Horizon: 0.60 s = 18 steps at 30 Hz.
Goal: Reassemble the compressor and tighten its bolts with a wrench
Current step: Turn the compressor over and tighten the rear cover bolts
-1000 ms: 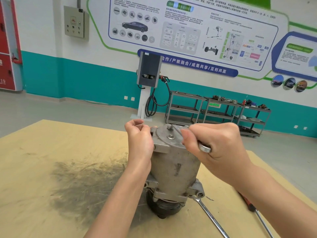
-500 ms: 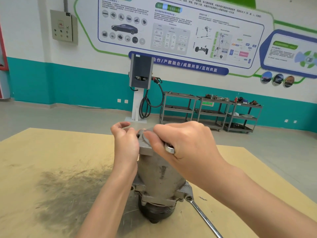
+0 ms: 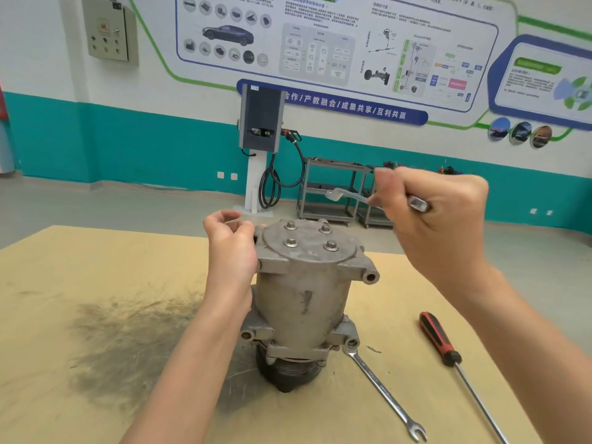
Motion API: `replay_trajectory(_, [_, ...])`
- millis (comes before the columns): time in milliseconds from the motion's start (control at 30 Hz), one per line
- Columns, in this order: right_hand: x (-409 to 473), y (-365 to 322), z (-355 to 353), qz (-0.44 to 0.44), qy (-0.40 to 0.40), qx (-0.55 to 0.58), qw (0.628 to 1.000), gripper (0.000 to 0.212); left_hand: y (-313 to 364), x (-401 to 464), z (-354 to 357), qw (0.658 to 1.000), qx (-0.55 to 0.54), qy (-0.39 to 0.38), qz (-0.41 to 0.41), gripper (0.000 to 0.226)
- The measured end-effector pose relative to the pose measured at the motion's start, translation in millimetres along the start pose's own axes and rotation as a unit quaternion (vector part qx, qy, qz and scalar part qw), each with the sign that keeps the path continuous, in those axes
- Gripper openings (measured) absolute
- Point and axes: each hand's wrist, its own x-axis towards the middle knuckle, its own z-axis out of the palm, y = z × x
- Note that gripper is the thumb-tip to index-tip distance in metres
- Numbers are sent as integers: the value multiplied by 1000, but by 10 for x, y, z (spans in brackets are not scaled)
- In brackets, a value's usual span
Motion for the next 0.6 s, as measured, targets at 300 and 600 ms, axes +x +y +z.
replay_trajectory(300, [-1440, 416, -358, 38, -166, -78, 982, 65, 9, -19, 20, 1000, -20, 2, 1, 25])
replay_trajectory(600, [-2056, 377, -572, 55, -250, -84, 963, 48, 24, -30, 13, 1000, -30, -1, -6, 24])
